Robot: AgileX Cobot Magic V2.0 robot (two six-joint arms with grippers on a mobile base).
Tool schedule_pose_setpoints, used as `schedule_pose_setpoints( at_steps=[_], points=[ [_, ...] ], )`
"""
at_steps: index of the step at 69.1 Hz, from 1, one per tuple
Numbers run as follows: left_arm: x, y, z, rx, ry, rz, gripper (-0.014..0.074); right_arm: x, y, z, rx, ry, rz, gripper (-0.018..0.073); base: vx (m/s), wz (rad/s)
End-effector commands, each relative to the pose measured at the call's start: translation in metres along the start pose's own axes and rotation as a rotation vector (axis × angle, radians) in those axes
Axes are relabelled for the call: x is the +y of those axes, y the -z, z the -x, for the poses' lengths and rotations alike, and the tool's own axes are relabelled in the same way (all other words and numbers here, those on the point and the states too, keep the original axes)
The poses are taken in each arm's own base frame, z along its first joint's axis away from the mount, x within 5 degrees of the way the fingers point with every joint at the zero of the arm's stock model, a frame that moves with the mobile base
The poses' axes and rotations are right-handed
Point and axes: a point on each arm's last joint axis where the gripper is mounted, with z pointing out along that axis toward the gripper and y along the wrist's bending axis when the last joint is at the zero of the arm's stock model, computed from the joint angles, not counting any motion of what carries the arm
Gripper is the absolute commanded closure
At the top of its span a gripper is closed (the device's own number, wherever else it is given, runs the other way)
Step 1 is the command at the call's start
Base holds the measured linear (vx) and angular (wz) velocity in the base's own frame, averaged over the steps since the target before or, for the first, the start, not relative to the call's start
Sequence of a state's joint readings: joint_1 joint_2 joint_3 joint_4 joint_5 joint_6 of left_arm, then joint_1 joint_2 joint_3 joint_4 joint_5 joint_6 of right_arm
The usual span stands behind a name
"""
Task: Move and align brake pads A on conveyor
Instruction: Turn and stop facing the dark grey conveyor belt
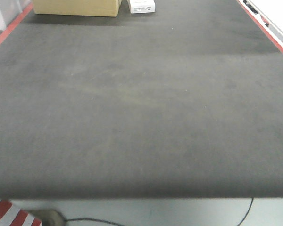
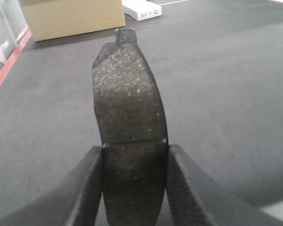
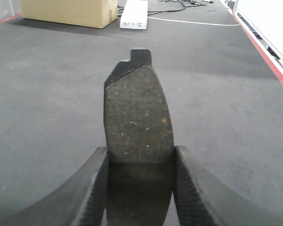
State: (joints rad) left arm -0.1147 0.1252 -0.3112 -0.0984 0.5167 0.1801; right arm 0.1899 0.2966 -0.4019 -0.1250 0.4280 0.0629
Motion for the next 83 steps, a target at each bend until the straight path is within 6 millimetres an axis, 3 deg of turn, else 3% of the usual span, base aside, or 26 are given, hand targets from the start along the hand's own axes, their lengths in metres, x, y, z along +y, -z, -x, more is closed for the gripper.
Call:
schedule_pose_setpoints(
  at_steps=[1,83],
  points=[
    [0.0017,0.0036,0.0181,-0.122,0.016,0.009,0.0502,-0.0004,0.0029,0.0173,-0.118,0.014,0.0,0.0564,0.22,-0.06],
    [0.0017,0.0036,0.0181,-0.122,0.016,0.009,0.0502,-0.0004,0.0029,0.0173,-0.118,0.014,0.0,0.0564,0.12,0.01]
  ],
)
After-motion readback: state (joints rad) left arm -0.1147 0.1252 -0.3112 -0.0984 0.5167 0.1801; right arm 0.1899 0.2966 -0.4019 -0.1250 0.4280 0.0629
